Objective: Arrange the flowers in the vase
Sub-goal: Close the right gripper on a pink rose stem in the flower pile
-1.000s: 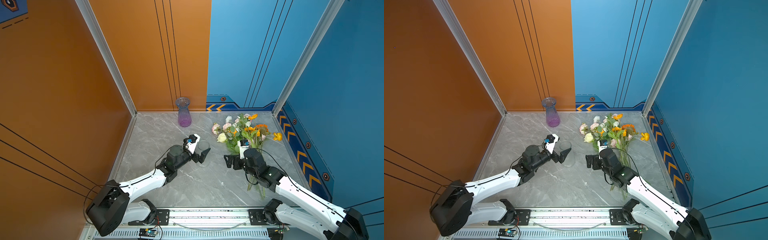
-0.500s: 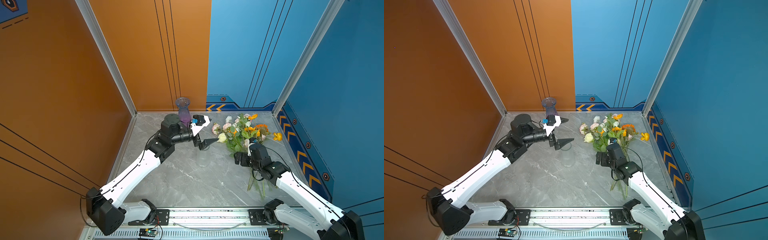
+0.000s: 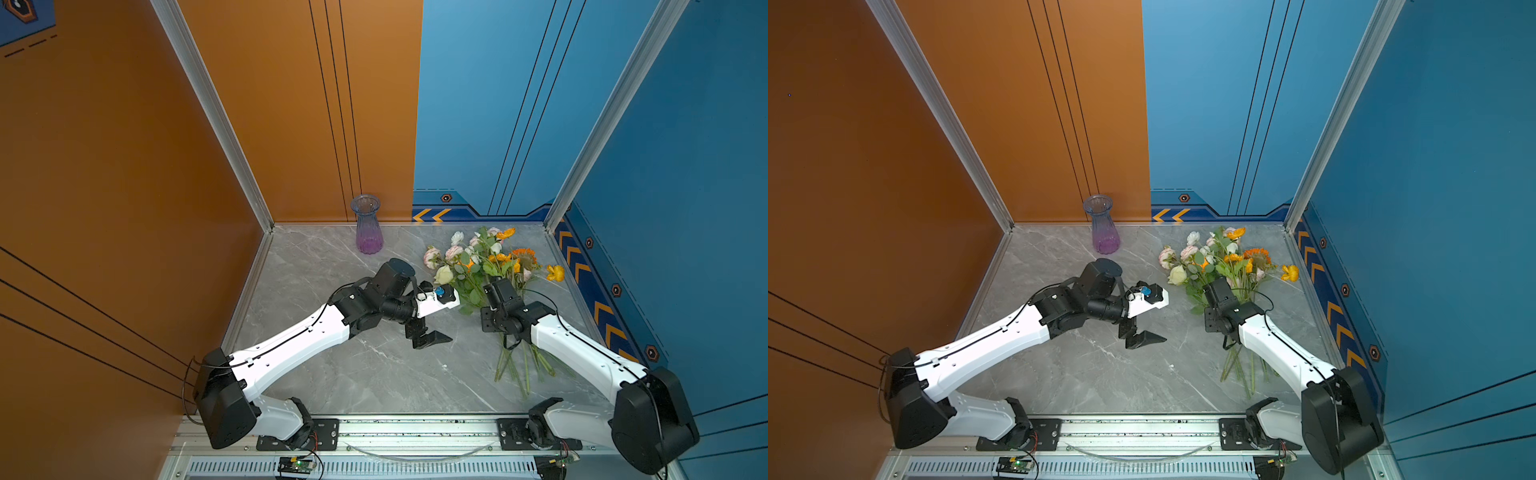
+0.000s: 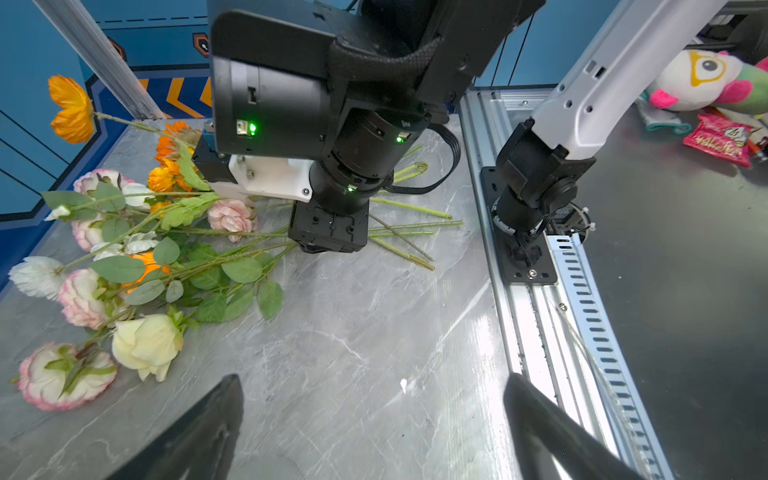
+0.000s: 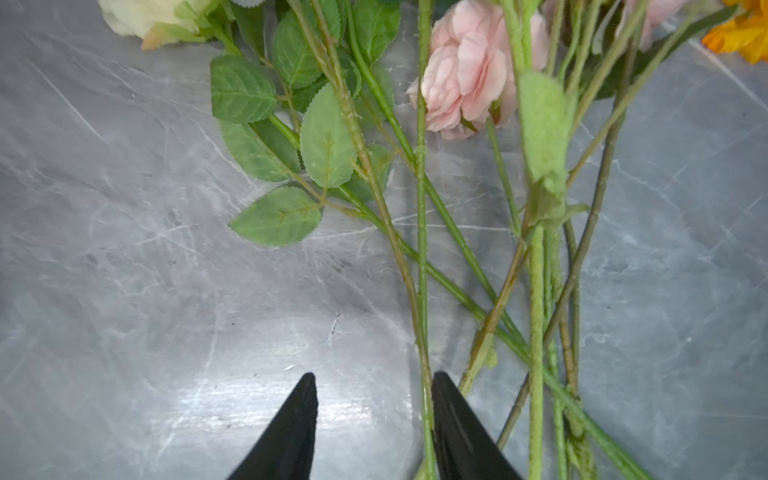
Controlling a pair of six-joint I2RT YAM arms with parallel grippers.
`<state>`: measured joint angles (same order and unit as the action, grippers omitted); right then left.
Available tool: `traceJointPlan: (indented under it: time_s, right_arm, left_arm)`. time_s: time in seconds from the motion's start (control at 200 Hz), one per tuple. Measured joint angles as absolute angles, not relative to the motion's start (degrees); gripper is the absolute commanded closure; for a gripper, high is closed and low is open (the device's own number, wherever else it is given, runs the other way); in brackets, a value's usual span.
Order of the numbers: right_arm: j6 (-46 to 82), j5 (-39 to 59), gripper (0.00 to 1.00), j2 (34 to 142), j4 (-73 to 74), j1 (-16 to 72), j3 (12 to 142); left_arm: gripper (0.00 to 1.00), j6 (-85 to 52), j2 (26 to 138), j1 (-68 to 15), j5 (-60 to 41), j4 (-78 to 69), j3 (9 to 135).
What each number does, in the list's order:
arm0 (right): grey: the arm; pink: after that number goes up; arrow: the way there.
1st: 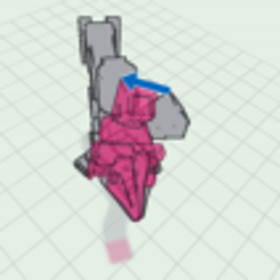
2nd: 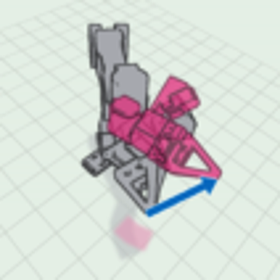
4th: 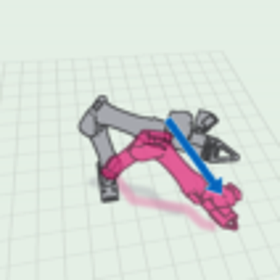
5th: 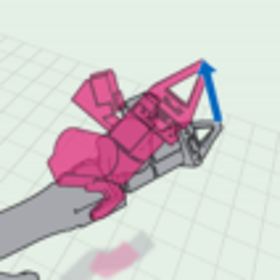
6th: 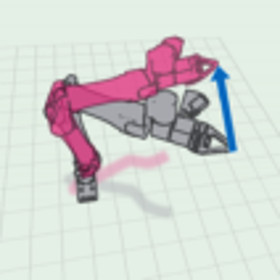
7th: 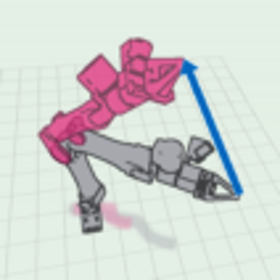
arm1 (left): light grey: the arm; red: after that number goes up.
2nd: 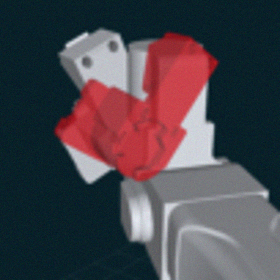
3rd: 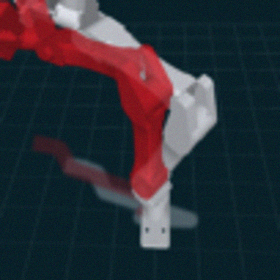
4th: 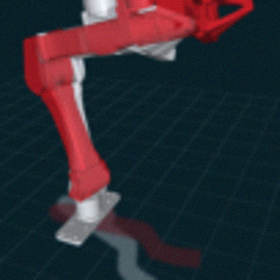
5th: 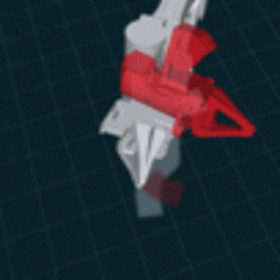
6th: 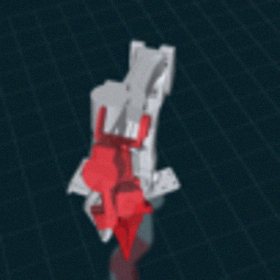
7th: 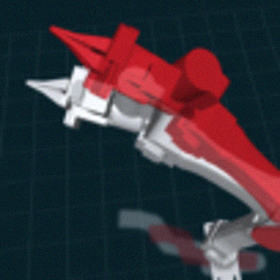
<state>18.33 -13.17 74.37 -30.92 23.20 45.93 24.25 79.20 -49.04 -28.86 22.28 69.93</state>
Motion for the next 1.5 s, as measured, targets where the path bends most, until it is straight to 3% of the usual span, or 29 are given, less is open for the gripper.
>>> traceJointPlan:
  time_s: [0.375, 0.736, 0.901, 1.161, 1.336, 1.502]
  right_arm:
    - [14.8, -12.8, 0.67, 87.9, -29.5, 17.9, 50.5]
    - [13.5, -11.5, 0.71, 91.0, -27.1, 16.7, 51.6]
    - [13.0, -11.1, 0.79, 92.9, -26.8, 16.4, 52.2]
    - [12.6, -10.7, 0.81, 95.2, -26.4, 16.4, 54.9]
    - [12.1, -10.8, 0.89, 95.4, -26.4, 16.4, 55.0]
    - [11.7, -10.8, 0.91, 95.4, -26.4, 16.6, 55.0]
  left_arm:
    - [0.02, 25.8, 79.2, -48.9, -27.4, 23.9, 70.0]
    - [0.02, 26.2, 80.3, -48.9, -27.0, 23.9, 70.0]
    - [0.02, 26.2, 80.4, -48.9, -26.9, 23.9, 70.0]
    - [0.02, 26.2, 80.4, -49.2, -26.5, 23.9, 70.0]
    - [0.02, 26.2, 80.4, -49.2, -25.8, 23.9, 70.0]
    - [0.02, 26.2, 80.4, -49.4, -25.6, 23.9, 70.0]
